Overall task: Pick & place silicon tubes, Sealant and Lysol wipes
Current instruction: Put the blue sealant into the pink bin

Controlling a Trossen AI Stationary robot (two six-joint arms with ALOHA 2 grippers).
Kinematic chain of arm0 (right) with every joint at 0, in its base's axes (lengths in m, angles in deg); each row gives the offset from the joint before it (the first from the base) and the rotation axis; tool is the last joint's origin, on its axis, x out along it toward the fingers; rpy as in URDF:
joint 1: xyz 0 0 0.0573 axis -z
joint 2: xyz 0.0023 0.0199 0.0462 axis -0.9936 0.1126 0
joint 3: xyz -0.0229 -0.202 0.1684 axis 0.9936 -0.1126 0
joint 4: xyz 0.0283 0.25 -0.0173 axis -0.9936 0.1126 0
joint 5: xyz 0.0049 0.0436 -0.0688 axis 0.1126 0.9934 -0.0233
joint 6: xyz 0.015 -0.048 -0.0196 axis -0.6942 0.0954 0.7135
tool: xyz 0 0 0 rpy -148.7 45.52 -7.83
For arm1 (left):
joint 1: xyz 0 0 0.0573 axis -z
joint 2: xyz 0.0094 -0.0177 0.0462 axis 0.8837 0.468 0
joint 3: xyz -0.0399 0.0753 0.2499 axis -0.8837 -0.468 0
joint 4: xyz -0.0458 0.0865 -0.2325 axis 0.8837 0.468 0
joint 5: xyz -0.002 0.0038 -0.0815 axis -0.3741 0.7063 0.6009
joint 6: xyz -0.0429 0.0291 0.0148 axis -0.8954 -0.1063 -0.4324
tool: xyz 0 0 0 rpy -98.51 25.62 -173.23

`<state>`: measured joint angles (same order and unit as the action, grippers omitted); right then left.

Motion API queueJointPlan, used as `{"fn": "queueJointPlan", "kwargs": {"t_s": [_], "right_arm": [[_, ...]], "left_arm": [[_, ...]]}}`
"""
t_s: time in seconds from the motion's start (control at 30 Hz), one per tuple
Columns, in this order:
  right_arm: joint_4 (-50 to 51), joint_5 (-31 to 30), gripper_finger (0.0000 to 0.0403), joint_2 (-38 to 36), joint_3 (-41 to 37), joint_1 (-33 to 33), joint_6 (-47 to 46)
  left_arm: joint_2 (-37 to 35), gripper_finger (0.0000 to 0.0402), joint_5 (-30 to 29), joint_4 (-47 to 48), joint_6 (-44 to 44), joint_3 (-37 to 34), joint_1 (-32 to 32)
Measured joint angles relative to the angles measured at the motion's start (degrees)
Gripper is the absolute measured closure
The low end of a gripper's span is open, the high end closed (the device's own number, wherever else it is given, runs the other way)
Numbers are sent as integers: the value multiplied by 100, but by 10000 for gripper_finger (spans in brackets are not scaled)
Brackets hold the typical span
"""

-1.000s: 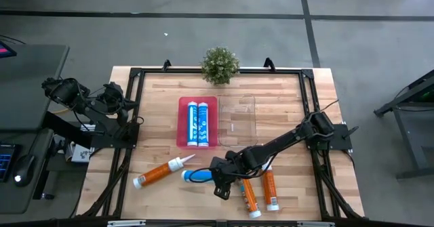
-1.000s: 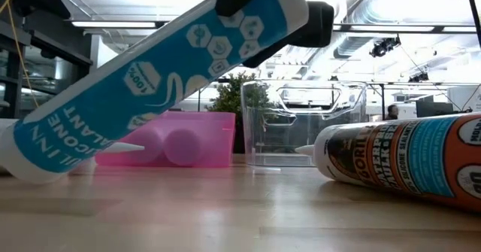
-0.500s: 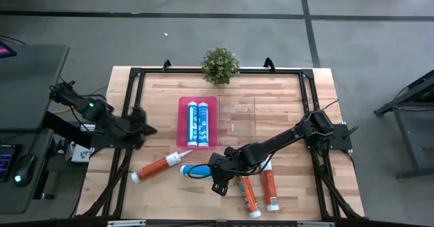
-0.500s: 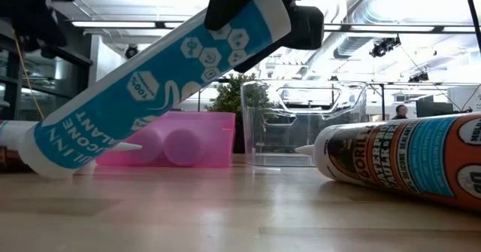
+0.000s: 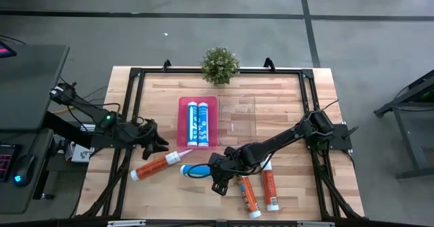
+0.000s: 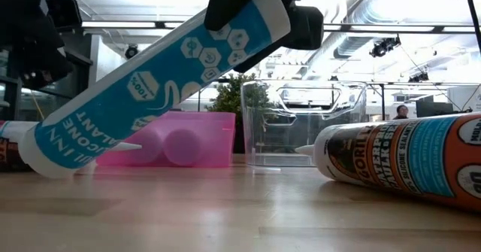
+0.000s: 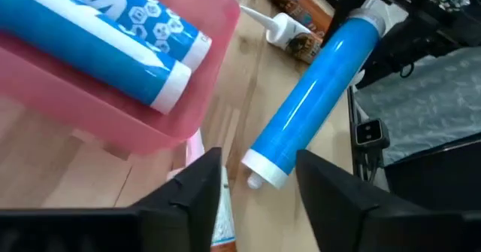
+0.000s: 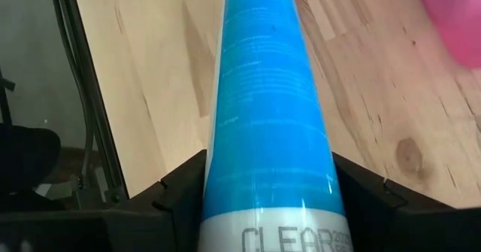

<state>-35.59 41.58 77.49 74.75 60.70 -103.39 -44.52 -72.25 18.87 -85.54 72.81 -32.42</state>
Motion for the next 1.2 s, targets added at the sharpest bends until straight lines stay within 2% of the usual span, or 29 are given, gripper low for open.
{"fn": "queueJointPlan", "kwargs": {"t_s": [0.13,0.27,0.47,0.63,0.83,1.2], "right_arm": [[1,45,191,0,0,9,58],[-6,45,191,-2,0,33,76],[-15,84,191,-2,0,81,163],[-65,184,191,-2,0,147,219],[-71,248,191,-2,0,160,308],[-128,327,191,-7,0,204,312]], "left_arm": [[270,190,43,-649,509,-105,-2],[682,172,54,-1042,700,-107,0],[1389,170,386,-1579,569,-107,0],[2181,170,568,-2454,1042,-107,0],[3129,169,449,-3205,1498,-88,-2],[4564,168,935,-3266,2474,863,-2]]}}
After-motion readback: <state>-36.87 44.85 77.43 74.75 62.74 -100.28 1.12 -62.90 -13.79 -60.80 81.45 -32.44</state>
